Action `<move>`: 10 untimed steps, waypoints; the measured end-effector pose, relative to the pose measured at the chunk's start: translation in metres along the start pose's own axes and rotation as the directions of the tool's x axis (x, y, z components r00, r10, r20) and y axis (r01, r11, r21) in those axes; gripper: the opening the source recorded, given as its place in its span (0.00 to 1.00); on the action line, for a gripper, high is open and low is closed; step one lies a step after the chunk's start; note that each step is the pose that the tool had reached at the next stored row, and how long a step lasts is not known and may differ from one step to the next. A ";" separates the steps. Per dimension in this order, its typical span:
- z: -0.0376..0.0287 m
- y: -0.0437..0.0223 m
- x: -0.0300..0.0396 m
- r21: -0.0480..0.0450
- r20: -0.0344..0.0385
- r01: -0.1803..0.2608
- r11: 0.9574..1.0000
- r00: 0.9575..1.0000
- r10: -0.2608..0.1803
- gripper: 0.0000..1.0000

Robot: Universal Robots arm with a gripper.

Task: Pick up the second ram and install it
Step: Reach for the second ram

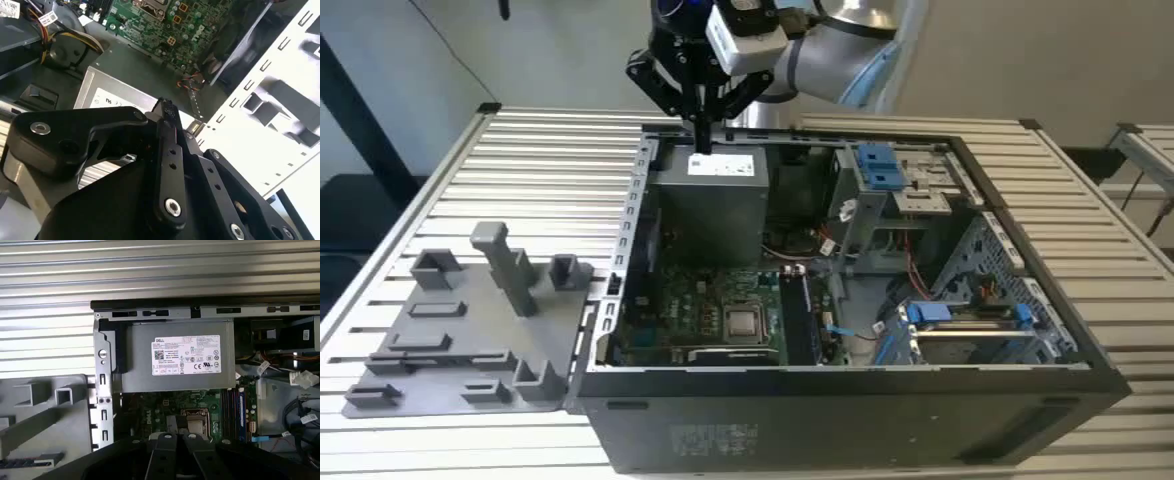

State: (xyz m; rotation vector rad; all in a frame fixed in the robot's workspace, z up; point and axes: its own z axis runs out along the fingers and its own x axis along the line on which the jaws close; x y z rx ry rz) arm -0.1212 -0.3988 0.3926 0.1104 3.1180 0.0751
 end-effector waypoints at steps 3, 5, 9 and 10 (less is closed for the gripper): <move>0.0000 0.0000 0.0000 0.000 0.000 0.000 1.000 1.000 0.000 0.11; 0.0000 0.0000 0.0000 0.000 0.000 0.000 1.000 1.000 0.000 0.11; 0.0000 0.0000 -0.0001 0.000 0.000 0.000 1.000 1.000 0.000 0.11; 0.0000 0.0000 -0.0001 0.000 0.000 0.000 1.000 1.000 0.000 0.11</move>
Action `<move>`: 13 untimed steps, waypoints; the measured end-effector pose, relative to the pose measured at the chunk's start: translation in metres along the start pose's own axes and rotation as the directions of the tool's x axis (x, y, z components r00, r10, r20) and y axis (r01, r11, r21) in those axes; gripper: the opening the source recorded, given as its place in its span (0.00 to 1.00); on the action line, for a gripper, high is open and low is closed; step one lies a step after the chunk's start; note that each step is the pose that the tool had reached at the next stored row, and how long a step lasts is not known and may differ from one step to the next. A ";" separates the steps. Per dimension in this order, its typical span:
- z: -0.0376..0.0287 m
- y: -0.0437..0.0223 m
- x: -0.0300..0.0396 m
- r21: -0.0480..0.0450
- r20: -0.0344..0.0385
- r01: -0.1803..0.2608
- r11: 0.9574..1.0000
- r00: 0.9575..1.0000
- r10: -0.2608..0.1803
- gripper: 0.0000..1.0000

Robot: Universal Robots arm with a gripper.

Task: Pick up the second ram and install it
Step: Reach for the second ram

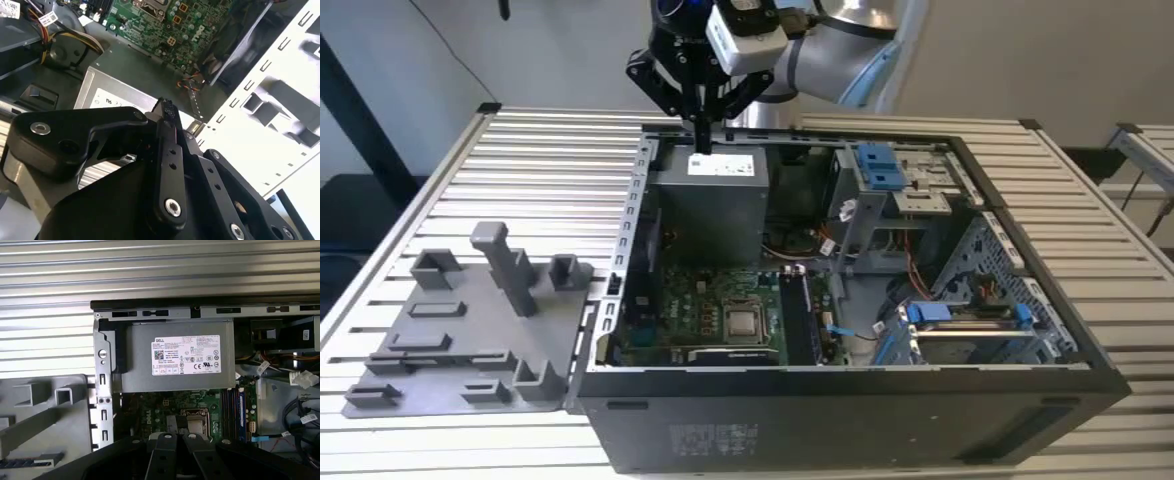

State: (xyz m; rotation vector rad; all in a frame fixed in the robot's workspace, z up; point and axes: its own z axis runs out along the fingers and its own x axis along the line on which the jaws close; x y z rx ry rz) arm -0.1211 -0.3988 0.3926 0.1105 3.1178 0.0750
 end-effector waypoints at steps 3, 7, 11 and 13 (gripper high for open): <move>0.0000 0.0000 -0.0001 0.000 0.000 0.000 1.000 1.000 0.000 0.11; 0.0000 0.0000 -0.0001 0.000 0.000 0.000 1.000 1.000 0.000 0.11; 0.0001 0.0000 0.0005 0.000 0.000 0.000 1.000 1.000 0.000 0.11; 0.0003 -0.0001 0.0022 0.000 0.000 0.000 1.000 1.000 0.000 0.11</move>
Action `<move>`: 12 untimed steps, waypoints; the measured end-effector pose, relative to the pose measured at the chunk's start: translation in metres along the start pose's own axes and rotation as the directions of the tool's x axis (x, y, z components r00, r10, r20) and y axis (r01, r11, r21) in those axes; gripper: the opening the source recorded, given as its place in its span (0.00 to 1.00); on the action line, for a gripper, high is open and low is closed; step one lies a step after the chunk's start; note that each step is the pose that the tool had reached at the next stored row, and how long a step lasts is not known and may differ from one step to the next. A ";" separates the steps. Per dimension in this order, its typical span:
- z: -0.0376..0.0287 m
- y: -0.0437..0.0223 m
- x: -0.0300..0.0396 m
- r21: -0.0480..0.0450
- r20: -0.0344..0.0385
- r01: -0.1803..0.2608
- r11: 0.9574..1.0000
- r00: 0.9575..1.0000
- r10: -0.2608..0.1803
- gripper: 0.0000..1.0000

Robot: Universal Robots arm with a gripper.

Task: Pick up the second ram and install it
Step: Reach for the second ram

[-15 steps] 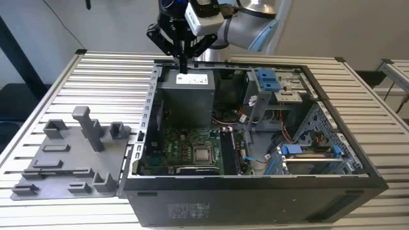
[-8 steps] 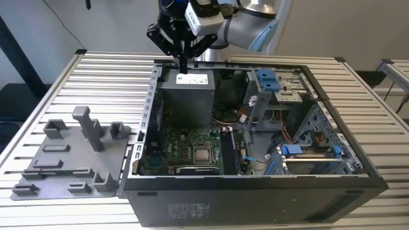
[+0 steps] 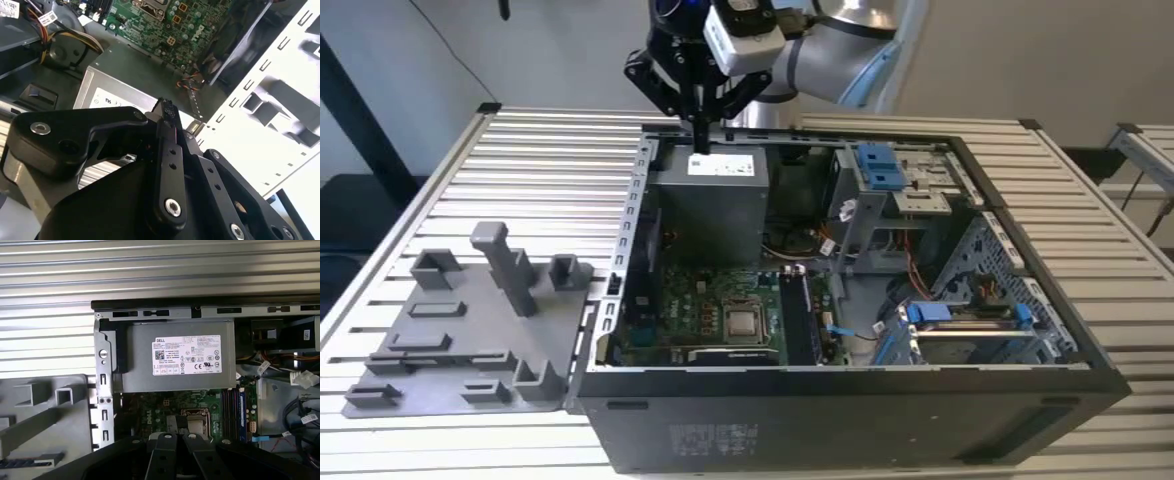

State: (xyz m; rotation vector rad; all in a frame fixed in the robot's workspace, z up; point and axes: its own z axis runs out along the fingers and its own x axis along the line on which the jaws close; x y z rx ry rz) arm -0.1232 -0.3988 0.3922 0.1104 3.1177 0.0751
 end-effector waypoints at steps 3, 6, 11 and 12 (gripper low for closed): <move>0.0003 -0.0005 0.0070 0.000 0.000 0.000 1.000 1.000 0.000 0.11; 0.0006 -0.0009 0.0126 0.000 0.000 0.000 1.000 1.000 0.000 0.11; 0.0010 -0.0017 0.0225 0.000 0.000 0.000 1.000 1.000 0.000 0.11; 0.0010 -0.0018 0.0242 0.000 0.000 0.000 1.000 1.000 0.000 0.11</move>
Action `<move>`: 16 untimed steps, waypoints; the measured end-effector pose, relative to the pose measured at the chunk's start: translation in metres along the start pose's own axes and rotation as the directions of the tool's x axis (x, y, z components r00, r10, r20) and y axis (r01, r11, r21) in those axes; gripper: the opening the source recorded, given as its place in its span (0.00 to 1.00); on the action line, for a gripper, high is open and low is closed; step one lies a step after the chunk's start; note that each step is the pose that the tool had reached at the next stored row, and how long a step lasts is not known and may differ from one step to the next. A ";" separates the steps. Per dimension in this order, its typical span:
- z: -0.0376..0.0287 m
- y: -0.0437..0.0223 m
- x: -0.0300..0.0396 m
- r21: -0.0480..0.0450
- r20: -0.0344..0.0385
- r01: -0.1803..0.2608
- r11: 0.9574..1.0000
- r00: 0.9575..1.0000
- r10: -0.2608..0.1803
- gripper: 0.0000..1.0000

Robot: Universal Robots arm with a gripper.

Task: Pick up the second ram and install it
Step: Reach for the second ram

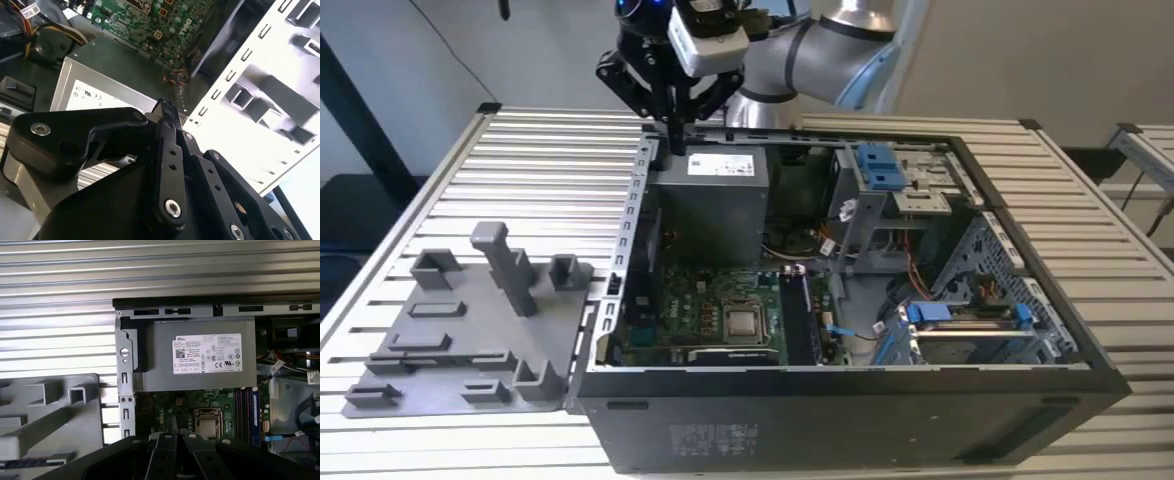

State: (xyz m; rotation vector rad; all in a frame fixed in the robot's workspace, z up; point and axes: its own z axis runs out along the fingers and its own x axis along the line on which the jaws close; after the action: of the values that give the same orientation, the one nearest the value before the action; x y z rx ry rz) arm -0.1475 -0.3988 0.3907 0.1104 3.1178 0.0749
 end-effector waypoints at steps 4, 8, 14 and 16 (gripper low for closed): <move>0.0005 -0.0007 0.0098 0.000 0.000 0.000 1.000 1.000 0.000 0.11; 0.0011 -0.0015 0.0209 0.000 0.000 0.000 1.000 1.000 0.000 0.11; 0.0021 -0.0028 0.0385 0.000 0.000 0.000 1.000 1.000 0.000 0.11; 0.0024 -0.0034 0.0458 0.000 0.000 0.000 1.000 1.000 0.000 0.11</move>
State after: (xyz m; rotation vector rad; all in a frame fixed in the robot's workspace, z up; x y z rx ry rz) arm -0.1934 -0.3988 0.3872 0.1103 3.1179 0.0753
